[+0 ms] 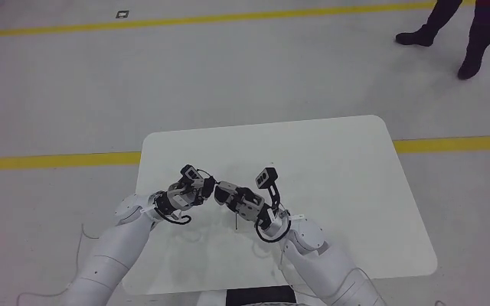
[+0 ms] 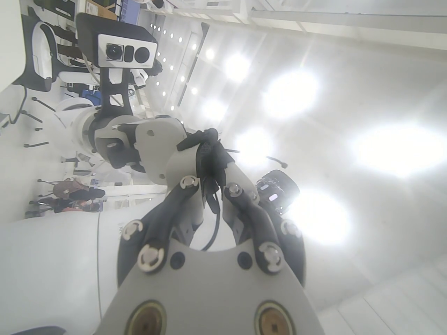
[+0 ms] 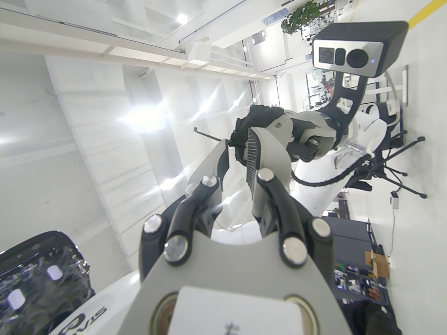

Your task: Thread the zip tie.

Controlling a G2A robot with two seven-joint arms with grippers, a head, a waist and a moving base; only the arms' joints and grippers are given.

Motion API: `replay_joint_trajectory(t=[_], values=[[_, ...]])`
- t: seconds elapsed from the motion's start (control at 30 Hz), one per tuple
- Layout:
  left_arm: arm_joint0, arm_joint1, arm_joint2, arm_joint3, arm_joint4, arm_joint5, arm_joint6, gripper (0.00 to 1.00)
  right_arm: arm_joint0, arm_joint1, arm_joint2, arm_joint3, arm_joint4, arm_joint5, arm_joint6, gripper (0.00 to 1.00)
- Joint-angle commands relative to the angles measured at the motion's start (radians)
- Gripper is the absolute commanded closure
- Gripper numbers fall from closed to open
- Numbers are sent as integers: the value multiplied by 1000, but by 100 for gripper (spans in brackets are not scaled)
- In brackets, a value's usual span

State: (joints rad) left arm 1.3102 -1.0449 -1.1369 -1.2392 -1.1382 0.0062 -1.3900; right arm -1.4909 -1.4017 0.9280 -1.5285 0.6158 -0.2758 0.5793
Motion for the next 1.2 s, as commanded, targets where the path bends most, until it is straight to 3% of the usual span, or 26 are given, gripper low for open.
replay_joint_trajectory(t=[0.0,0.73,1.17], values=[[0,0,0,0,0,0,0,100,0,0,0,0,-2,-2,-3,90],[0,0,0,0,0,0,0,100,-2,2,-1,6,-1,-19,-15,87],[0,0,0,0,0,0,0,100,1,3,-2,7,-4,-26,-25,96]])
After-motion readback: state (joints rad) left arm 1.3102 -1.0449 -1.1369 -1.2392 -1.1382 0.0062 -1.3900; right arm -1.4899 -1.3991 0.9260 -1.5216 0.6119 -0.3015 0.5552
